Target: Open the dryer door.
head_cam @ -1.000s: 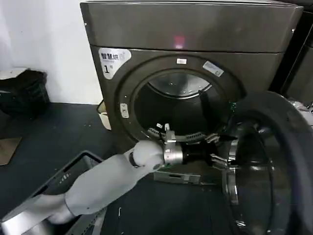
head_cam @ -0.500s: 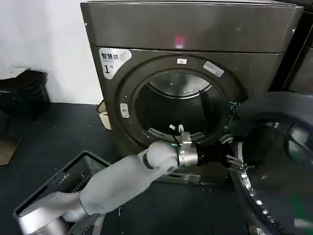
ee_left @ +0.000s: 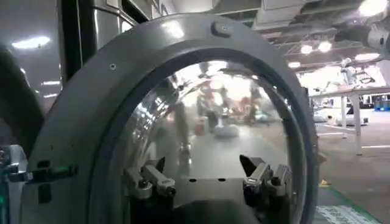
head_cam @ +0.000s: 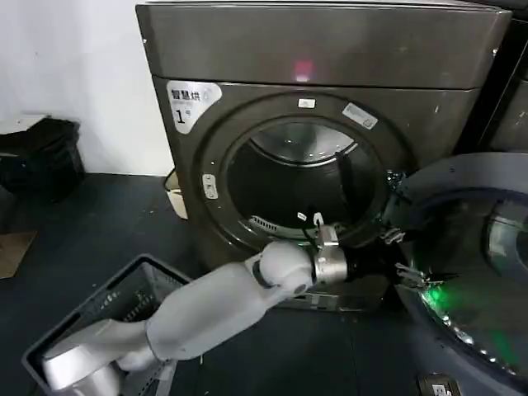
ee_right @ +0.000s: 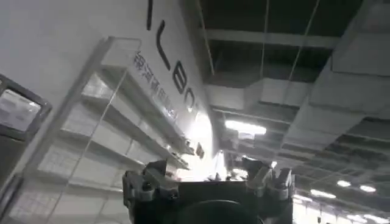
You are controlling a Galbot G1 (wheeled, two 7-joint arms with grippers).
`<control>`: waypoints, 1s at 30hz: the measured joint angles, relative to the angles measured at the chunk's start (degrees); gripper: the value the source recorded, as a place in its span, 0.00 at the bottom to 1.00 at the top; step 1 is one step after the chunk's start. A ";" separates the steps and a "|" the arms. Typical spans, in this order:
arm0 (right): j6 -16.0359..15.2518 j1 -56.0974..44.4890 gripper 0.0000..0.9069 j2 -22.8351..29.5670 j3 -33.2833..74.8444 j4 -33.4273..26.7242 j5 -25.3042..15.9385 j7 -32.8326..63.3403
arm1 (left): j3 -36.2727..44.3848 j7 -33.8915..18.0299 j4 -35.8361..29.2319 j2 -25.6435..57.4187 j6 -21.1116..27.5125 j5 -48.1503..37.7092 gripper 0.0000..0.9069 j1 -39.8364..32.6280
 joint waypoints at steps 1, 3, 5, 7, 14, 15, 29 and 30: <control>0.06 -0.01 1.00 -0.01 0.18 -0.04 -0.17 0.02 | 0.21 -0.10 0.25 -0.22 0.00 0.02 1.00 -0.10; 0.46 -0.16 1.00 0.02 0.48 -0.04 -0.99 0.08 | 0.29 -0.31 0.48 -0.60 -0.05 0.15 1.00 -0.06; 0.87 -0.33 1.00 0.01 0.92 -0.24 -1.52 0.14 | 0.29 -0.77 0.59 -0.76 -0.08 0.25 1.00 -0.06; 0.93 -0.49 1.00 -0.03 1.30 -0.41 -1.54 0.16 | 0.53 -1.21 0.88 -0.99 -0.10 0.33 1.00 -0.07; 0.98 -0.76 1.00 0.06 1.77 -0.52 -1.39 0.05 | 0.66 -1.33 0.61 -0.54 -2.26 1.91 1.00 0.23; 0.99 -0.76 1.00 0.06 1.77 -0.53 -1.38 0.01 | 0.80 -1.23 0.52 -0.27 -3.30 2.66 1.00 0.24; 1.07 -0.71 1.00 -0.19 1.92 -0.37 -1.21 -0.31 | 0.64 -8.16 -3.95 6.52 -17.98 5.95 1.00 2.81; 1.07 -0.81 1.00 -0.25 2.16 -0.37 -1.18 -0.31 | 0.65 -8.90 -4.52 7.14 -18.60 6.82 1.00 2.95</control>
